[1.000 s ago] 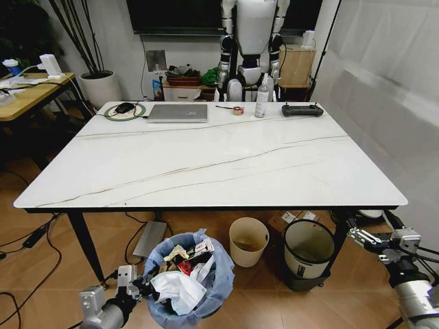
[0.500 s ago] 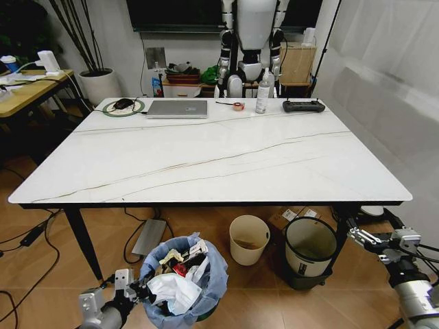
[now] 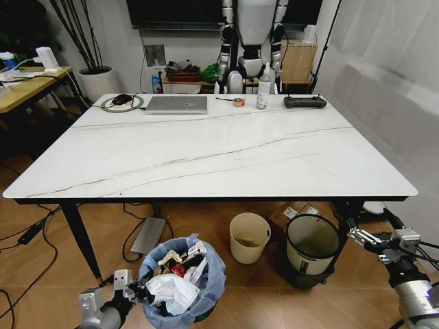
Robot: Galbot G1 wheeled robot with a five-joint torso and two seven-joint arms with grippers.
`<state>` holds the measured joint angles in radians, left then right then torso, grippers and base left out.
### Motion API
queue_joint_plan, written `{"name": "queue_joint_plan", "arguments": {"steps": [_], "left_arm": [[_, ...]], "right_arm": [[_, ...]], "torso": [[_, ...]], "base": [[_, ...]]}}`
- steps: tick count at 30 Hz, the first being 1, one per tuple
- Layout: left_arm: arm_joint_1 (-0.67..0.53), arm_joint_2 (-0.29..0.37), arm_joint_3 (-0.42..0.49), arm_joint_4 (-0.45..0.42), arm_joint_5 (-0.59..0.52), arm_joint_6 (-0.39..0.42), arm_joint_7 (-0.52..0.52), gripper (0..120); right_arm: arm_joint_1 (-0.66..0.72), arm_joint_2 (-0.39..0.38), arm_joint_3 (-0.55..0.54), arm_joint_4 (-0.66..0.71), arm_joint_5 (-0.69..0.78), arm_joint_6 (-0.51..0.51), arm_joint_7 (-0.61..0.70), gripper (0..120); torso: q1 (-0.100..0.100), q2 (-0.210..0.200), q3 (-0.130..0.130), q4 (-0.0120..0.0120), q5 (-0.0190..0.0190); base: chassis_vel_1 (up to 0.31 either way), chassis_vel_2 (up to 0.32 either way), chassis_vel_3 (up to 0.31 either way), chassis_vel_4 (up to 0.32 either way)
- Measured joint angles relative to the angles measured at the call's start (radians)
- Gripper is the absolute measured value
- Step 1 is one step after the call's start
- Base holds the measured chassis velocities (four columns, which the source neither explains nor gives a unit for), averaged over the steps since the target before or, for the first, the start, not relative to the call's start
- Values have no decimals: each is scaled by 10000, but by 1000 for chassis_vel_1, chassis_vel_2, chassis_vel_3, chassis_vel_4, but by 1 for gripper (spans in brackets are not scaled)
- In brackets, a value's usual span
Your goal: Pick up the trash bin and place the trash from the table into it.
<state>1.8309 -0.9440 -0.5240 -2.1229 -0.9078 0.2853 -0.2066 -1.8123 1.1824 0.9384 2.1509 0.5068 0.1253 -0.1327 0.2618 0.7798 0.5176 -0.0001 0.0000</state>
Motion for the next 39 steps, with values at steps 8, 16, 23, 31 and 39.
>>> {"name": "queue_joint_plan", "arguments": {"steps": [8,16,23,31,39], "left_arm": [[-22,2,-1,-11,-38,-3,4,0],[-43,74,-26,-51,-101,-3,-2,0],[-37,82,-45,-39,-125,-1,-5,0],[-84,76,-28,51,-154,0,1,0],[-118,89,-12,92,-172,8,1,0]], "right_arm": [[0,0,0,0,0,0,0,100],[0,0,0,0,0,0,0,100],[0,0,0,0,0,0,0,100],[0,0,0,0,0,0,0,100],[0,0,0,0,0,0,0,100]], "torso": [[-141,-340,-199,0,0],[-273,-669,-397,0,1],[-388,-947,-561,0,0],[-526,-1295,-768,1,0],[-677,-1685,-1009,0,0]], "base": [[0,0,0,0],[0,0,0,0],[0,0,0,0],[0,0,0,0],[0,0,0,0]]}}
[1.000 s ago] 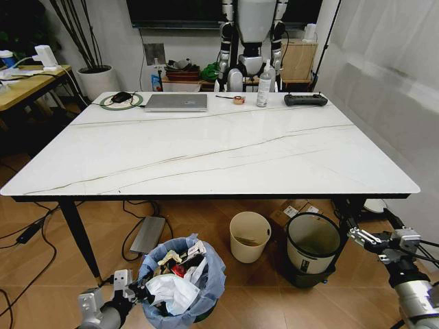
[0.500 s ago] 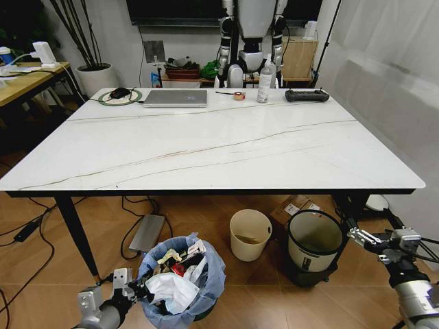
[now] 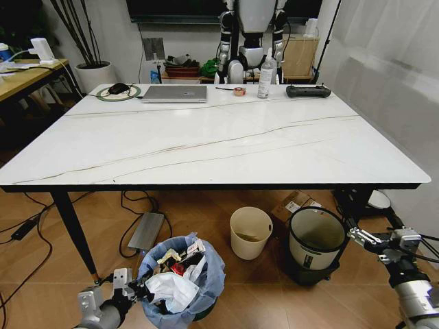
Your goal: Pick up the trash bin and place the trash from the table into it.
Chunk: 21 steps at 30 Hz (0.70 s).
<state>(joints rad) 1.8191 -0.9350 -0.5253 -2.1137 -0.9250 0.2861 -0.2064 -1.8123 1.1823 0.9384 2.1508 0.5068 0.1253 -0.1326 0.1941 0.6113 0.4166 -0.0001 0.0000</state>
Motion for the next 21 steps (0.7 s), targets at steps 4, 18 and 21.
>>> {"name": "queue_joint_plan", "arguments": {"steps": [4,18,21], "left_arm": [[1,0,4,15,0,1,0,0],[26,12,-2,1,14,7,3,0],[26,23,-5,0,14,8,3,0]], "right_arm": [[0,0,0,0,0,0,0,100],[0,0,0,0,0,0,0,100],[0,0,0,0,0,0,0,100]], "torso": [[-50,-137,-85,0,0],[-285,-750,-464,0,0],[-325,-848,-522,0,0]], "base": [[0,0,0,0],[0,0,0,0],[0,0,0,0]]}}
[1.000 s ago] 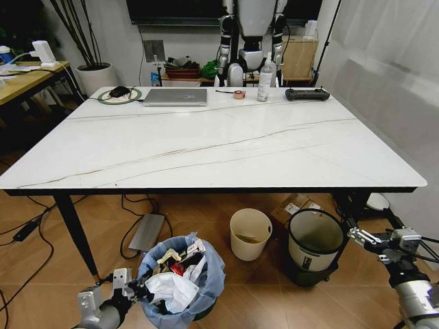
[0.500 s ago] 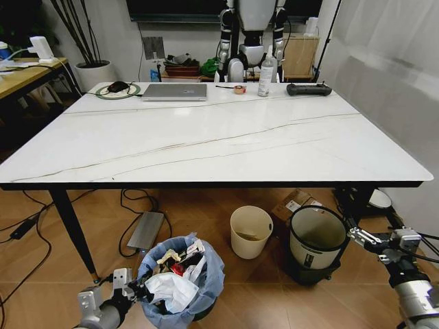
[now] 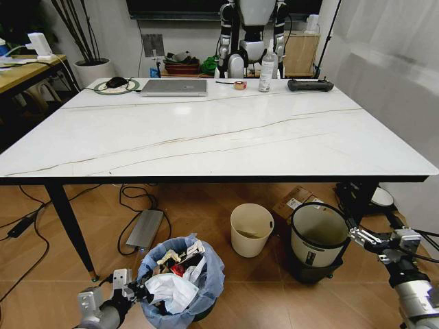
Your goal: Pick up the trash bin and place the trash from the table into it.
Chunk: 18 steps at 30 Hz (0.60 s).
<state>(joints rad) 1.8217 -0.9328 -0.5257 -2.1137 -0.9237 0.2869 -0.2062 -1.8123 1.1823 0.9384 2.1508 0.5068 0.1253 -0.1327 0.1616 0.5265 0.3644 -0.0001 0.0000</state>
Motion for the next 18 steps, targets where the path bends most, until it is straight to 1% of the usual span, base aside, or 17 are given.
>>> {"name": "queue_joint_plan", "arguments": {"steps": [5,7,9,18], "left_arm": [[-37,11,-3,83,-1,1,1,0],[-39,11,-3,91,-1,1,0,0],[-50,22,0,135,-1,1,2,0],[-103,66,4,175,-14,1,3,0]], "right_arm": [[0,0,0,0,0,0,0,100],[0,0,0,0,0,0,0,100],[0,0,0,0,0,0,0,100],[0,0,0,0,0,0,0,100]], "torso": [[-105,-249,-144,0,0],[-113,-273,-161,0,0],[-157,-402,-246,0,0],[-278,-745,-467,0,0]], "base": [[0,0,0,0],[0,0,0,0],[0,0,0,0],[0,0,0,0]]}}
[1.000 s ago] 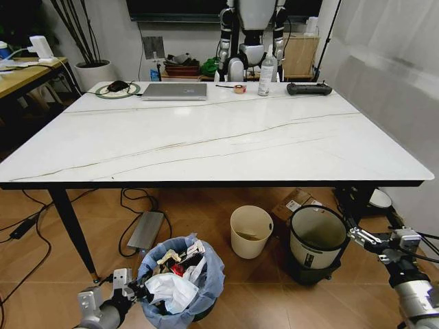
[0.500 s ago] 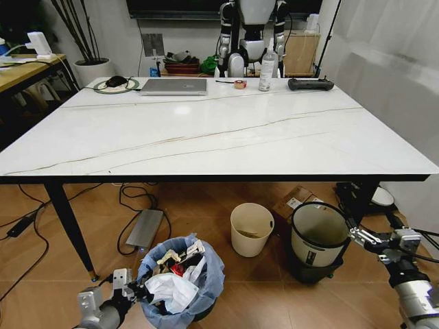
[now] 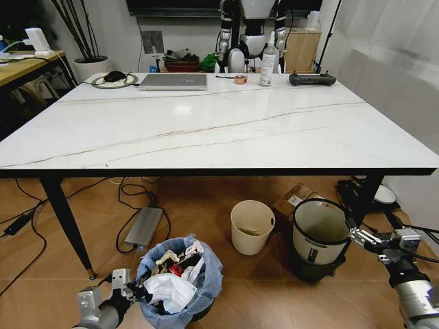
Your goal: Pick up the trash bin and place the trash from the table into it.
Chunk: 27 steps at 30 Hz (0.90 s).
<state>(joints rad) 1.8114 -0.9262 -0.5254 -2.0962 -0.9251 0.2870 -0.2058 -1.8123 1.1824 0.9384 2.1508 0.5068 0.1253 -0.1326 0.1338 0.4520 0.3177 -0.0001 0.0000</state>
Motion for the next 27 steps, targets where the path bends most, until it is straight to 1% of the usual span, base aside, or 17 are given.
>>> {"name": "queue_joint_plan", "arguments": {"steps": [14,16,18,19,21,23,27], "left_arm": [[-132,-41,54,158,-31,11,1,0],[-135,-44,56,169,-31,12,2,0],[-147,-55,64,221,-31,11,11,0],[-147,-55,64,221,-31,11,11,0],[-182,-66,71,285,-31,12,21,0],[-185,-66,74,294,-31,11,22,0],[-203,-66,77,307,-26,11,28,0]], "right_arm": [[0,0,0,0,0,0,0,100],[0,0,0,0,0,0,0,100],[0,0,0,0,0,0,0,100],[0,0,0,0,0,0,0,100],[0,0,0,0,0,0,0,100],[0,0,0,0,0,0,0,100],[0,0,0,0,0,0,0,100]], "torso": [[-202,-589,-388,0,0],[-205,-603,-399,0,0],[-235,-717,-482,0,0],[-235,-717,-482,0,0],[-290,-849,-559,0,0],[-303,-882,-579,0,0],[-369,-1091,-720,0,0]], "base": [[0,0,0,0],[0,0,0,0],[0,0,0,0],[0,0,0,0],[0,0,0,0],[0,0,0,0],[0,0,0,0]]}}
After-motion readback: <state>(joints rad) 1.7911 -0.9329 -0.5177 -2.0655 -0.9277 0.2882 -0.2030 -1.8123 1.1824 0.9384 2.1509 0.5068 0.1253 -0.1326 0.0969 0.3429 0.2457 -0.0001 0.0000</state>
